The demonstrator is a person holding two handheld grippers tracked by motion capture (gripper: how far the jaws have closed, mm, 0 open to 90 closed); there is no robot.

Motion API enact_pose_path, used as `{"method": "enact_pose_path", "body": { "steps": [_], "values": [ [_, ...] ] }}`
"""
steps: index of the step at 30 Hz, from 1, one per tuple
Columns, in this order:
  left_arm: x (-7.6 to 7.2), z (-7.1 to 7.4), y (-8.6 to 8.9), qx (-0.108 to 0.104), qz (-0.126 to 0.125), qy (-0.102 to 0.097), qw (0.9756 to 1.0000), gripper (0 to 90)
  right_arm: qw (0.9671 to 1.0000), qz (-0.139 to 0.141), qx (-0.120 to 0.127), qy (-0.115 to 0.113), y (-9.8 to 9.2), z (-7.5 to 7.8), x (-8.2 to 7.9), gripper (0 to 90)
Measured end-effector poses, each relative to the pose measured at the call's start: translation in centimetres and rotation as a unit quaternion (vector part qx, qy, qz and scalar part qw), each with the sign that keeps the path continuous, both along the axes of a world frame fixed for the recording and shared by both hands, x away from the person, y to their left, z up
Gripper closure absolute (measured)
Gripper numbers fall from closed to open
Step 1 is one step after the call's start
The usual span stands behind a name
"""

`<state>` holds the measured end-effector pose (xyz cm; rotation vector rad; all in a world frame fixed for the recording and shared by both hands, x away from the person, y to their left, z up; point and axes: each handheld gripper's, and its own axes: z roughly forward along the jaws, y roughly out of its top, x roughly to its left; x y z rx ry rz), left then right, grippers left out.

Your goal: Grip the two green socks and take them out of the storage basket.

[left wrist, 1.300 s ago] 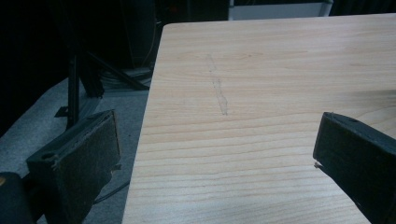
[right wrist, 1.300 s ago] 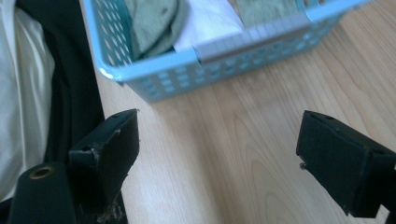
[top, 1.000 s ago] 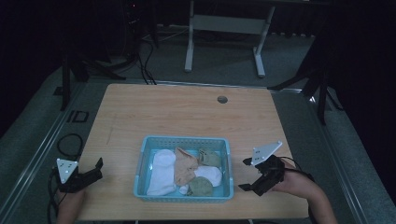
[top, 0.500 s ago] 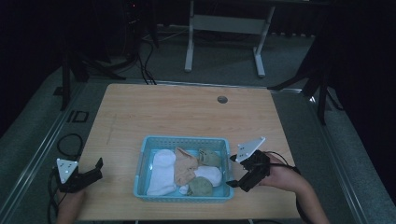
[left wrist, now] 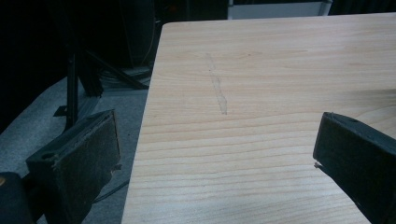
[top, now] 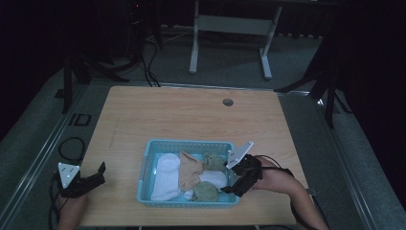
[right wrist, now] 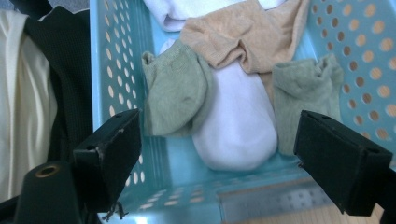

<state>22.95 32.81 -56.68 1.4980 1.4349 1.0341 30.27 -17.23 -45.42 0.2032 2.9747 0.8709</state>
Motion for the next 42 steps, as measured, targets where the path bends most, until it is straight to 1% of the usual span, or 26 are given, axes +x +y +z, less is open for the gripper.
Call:
{"method": "enact_pose_path", "body": {
  "steps": [2,3,4,6,8,9,11,14,15,17,18,19,20,22,23,26,28,30,31,33,34,37,39,42],
  "values": [
    [0.0,0.0,0.0,0.001,0.000,0.001,1.0000,0.4,1.0000,0.006,0.002,-0.002,0.3,-0.2,0.0,17.7],
    [0.0,0.0,0.0,0.003,0.001,0.001,1.0000,0.4,1.0000,0.007,0.004,0.001,0.5,-0.4,0.1,18.9],
    [0.0,0.0,0.0,0.003,0.000,0.001,1.0000,0.3,1.0000,0.009,0.002,0.003,0.7,-0.6,0.1,20.6],
    [0.0,0.0,0.0,0.004,0.000,0.001,1.0000,0.4,0.9999,0.016,-0.002,0.001,1.0,-0.9,0.0,23.5],
    [0.0,0.0,0.0,0.003,0.000,0.001,1.0000,0.3,0.9997,0.020,-0.009,-0.013,1.4,-1.2,-0.1,29.3],
    [0.0,0.0,0.0,0.004,0.001,0.001,1.0000,0.3,0.9997,0.020,-0.008,-0.015,1.6,-1.3,-0.1,30.1],
    [0.1,0.0,0.0,0.004,0.001,0.002,1.0000,0.3,0.9997,0.020,-0.007,-0.010,1.9,-1.5,0.0,33.7],
    [0.1,0.0,0.0,0.004,0.001,0.002,1.0000,0.3,0.9995,0.025,-0.015,-0.010,2.5,-1.9,0.0,37.3],
    [0.1,0.0,0.0,0.004,0.001,0.002,1.0000,0.4,0.9995,0.026,-0.017,-0.004,2.7,-2.0,0.1,41.2],
    [0.1,0.0,0.0,0.004,0.000,0.002,1.0000,0.3,0.9993,0.031,-0.021,0.001,3.1,-2.4,0.1,42.9],
    [0.1,0.0,0.0,0.004,0.000,0.002,1.0000,0.3,0.9990,0.035,-0.026,0.009,3.3,-2.5,0.1,46.9],
    [0.1,0.0,0.0,0.004,0.000,0.002,1.0000,0.3,0.9986,0.040,-0.032,0.016,3.5,-2.7,0.1,48.5],
    [0.1,0.0,0.0,0.004,-0.001,0.002,1.0000,0.3,0.9983,0.043,-0.038,0.012,3.7,-2.8,0.1,48.5],
    [0.0,0.0,0.0,0.004,-0.001,0.001,1.0000,0.3,0.9977,0.050,-0.044,0.014,4.1,-3.1,0.1,52.1],
    [0.0,0.0,0.0,0.004,-0.001,0.001,1.0000,0.3,0.9976,0.052,-0.045,0.010,4.3,-3.2,0.1,52.1],
    [0.0,0.0,0.0,0.004,-0.002,0.001,1.0000,0.3,0.9969,0.055,-0.054,0.009,4.7,-3.4,0.1,52.4],
    [0.0,0.0,0.0,0.004,-0.002,0.001,1.0000,0.3,0.9966,0.057,-0.058,0.013,4.9,-3.5,0.1,52.4],
    [0.0,0.0,0.0,0.003,-0.002,0.001,1.0000,0.3,0.9963,0.055,-0.066,0.010,5.1,-3.7,0.2,52.4],
    [0.0,0.0,0.0,0.004,-0.002,0.001,1.0000,0.4,0.9959,0.055,-0.070,0.015,5.2,-3.8,0.3,52.4],
    [0.0,0.0,0.0,0.003,-0.002,0.001,1.0000,0.3,0.9953,0.055,-0.079,0.012,5.4,-4.1,0.3,53.2],
    [0.0,0.0,0.0,0.003,-0.002,0.001,1.0000,0.3,0.9948,0.058,-0.082,0.015,5.5,-4.2,0.3,54.4],
    [0.0,0.0,0.0,0.003,-0.002,0.001,1.0000,0.3,0.9940,0.063,-0.088,0.011,5.7,-4.5,0.1,64.9],
    [0.0,0.0,0.0,0.003,-0.002,0.000,1.0000,0.3,0.9940,0.064,-0.088,0.006,5.7,-4.4,0.0,74.2],
    [0.0,0.0,0.0,0.004,-0.002,0.001,1.0000,0.3,0.9943,0.066,-0.082,0.008,5.6,-4.0,-0.1,78.2]
  ]
}}
